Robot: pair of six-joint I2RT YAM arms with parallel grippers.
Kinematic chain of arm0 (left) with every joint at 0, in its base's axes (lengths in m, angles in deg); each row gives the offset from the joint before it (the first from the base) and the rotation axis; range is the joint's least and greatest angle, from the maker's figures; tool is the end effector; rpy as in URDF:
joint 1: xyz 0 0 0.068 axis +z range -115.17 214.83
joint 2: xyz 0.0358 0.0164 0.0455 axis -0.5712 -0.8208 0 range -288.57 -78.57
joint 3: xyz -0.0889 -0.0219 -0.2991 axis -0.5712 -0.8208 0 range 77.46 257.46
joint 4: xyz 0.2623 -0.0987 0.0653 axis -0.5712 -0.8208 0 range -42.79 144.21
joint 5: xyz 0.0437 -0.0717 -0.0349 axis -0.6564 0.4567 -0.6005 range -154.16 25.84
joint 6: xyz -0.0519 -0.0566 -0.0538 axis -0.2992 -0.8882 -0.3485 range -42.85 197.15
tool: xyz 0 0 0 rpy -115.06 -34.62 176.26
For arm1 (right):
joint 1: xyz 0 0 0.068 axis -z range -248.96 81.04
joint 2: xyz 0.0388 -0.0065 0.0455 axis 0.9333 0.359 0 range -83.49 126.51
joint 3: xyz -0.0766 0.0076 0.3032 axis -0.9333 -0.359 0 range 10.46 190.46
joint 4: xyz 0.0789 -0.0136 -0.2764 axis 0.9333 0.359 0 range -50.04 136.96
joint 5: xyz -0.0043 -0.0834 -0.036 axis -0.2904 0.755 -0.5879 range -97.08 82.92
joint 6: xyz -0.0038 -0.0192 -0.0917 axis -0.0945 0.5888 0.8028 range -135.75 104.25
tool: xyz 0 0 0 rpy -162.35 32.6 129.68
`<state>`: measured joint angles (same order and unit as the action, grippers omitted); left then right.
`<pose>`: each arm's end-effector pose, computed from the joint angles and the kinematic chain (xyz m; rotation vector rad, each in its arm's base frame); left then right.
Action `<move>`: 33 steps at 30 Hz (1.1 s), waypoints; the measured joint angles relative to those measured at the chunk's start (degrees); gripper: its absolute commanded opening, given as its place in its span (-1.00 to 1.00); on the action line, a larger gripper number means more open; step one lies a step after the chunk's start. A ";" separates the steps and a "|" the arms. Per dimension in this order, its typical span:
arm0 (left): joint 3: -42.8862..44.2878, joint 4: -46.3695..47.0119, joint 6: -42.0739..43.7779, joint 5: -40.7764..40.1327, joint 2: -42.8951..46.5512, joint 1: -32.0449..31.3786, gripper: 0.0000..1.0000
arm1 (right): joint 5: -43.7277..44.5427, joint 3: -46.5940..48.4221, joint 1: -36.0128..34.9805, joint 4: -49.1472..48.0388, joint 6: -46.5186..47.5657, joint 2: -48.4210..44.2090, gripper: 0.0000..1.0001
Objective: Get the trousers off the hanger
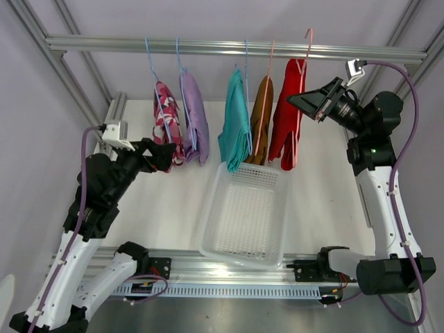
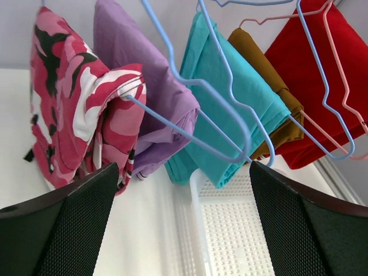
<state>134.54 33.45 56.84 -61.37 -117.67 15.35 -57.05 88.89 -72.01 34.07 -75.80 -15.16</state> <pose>0.1707 -0.0647 0.4395 0.0262 1.6496 -0.5726 0.2850 0.0799 0.5394 -0.0880 1.5598 1.4503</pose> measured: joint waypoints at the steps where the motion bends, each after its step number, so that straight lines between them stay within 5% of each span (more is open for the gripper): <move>1: 0.44 -0.50 0.68 -1.68 0.42 -1.18 0.99 | 0.04 -0.31 0.00 0.15 0.22 -0.39 -1.00; 7: 1.64 -3.04 2.38 -6.54 3.85 -4.61 0.99 | 0.17 -1.25 0.07 1.44 1.16 -0.85 -1.00; 16: 0.13 -3.82 0.52 -0.79 13.84 -5.62 0.99 | 1.81 -1.70 0.17 2.95 1.38 -1.16 -1.00; 23: 5.81 -4.48 0.52 0.31 8.00 -10.21 0.99 | 3.76 -1.70 0.28 5.79 2.51 -3.69 -1.00; 33: 12.59 -3.43 4.57 -15.50 -10.58 -34.51 0.99 | 5.07 -1.70 0.72 10.25 4.90 -5.35 -1.00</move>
<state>147.13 30.02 61.40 -76.87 -128.24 -19.16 -51.98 87.19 -71.29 44.32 -70.90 -20.51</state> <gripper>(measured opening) 0.994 0.132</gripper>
